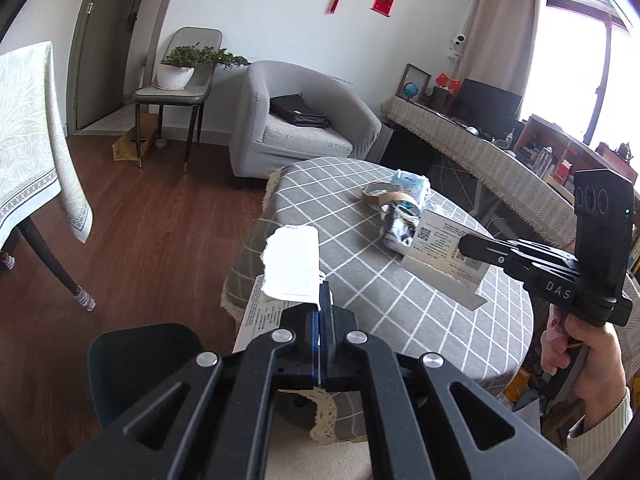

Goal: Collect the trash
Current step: 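Carry both items to the teal bin and open left tool over it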

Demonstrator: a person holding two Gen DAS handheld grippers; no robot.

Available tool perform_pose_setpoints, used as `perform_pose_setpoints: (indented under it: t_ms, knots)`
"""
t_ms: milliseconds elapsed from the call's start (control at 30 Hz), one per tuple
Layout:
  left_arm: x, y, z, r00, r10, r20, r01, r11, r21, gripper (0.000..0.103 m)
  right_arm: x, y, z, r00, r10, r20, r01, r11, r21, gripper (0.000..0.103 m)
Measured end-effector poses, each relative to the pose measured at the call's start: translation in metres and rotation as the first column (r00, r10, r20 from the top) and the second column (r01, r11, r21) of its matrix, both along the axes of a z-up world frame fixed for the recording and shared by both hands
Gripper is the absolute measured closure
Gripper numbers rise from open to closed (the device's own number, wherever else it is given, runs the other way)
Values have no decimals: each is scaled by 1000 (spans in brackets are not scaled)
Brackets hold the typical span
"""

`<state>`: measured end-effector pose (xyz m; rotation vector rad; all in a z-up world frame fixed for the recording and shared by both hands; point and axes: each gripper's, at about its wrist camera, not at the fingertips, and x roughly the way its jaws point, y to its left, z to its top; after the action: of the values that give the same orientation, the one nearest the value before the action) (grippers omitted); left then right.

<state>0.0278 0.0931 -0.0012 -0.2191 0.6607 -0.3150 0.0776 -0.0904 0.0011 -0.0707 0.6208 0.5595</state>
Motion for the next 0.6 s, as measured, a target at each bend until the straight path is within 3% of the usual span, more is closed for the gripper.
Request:
perform_pose_setpoints:
  t_ms: [300,600]
  knots:
    - [12,70,-36,987,107,-116,-101,993,56,102,13,81,-6,994,102,-41,-102,995,2,101]
    - [20,117,-92,942,154,-299,-125,986,113,102,24,149,-42,977,159,-142,-171,982,-78,101]
